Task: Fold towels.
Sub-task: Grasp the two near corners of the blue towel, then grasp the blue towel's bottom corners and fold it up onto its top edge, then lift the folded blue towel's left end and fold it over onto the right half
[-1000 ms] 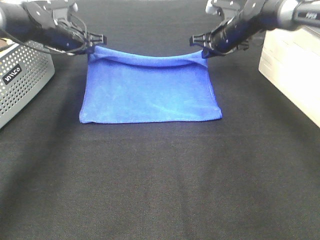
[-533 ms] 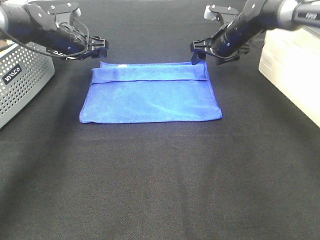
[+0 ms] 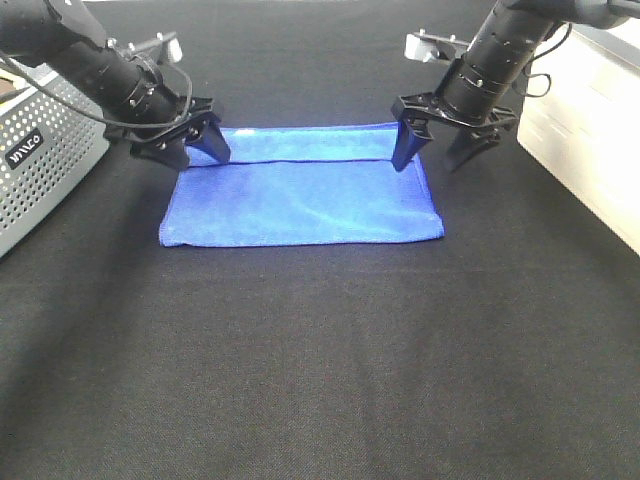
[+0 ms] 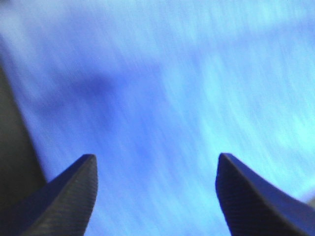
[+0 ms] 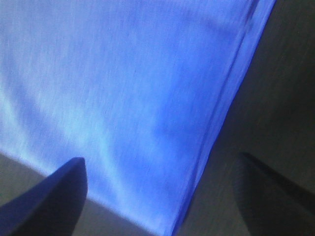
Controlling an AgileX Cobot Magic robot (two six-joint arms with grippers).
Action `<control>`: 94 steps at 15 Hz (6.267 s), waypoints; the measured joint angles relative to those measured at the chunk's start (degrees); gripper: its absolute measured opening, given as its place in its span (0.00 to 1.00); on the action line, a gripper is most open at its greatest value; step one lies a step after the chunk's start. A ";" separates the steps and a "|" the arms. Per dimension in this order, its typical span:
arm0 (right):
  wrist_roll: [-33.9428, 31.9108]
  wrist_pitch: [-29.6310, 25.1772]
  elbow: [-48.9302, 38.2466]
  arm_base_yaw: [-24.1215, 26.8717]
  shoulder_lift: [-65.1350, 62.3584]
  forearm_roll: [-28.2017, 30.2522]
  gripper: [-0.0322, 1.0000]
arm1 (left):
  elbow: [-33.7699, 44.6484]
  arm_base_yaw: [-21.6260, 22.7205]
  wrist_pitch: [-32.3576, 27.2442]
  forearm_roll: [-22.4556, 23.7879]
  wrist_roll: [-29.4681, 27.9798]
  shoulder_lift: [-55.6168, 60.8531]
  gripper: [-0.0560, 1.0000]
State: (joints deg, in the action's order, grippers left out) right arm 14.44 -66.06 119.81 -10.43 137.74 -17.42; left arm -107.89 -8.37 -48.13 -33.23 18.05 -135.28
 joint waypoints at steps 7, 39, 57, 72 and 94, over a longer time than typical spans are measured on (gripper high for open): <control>-3.55 -2.81 -6.59 0.00 -3.84 -3.15 0.71 | 0.00 0.00 -13.69 1.26 -3.61 0.00 0.66; -0.23 15.30 -30.19 3.32 -6.70 -16.84 0.03 | 23.43 -2.69 4.35 2.46 -7.91 6.42 0.07; 2.46 24.01 -58.96 3.09 -31.34 -13.81 0.03 | 44.06 -3.09 6.65 7.39 -12.09 27.27 0.07; 2.29 25.27 -33.17 3.15 -9.85 -12.03 0.31 | 16.10 -1.03 8.14 8.65 -14.44 5.67 0.36; 2.29 20.00 -33.00 3.15 -12.83 -10.77 0.81 | 14.15 -1.95 5.73 9.05 -17.65 1.95 0.12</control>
State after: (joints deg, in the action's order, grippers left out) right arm 16.73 -46.07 86.80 -7.28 124.90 -28.19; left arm -93.74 -10.31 -42.40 -24.18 0.40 -133.33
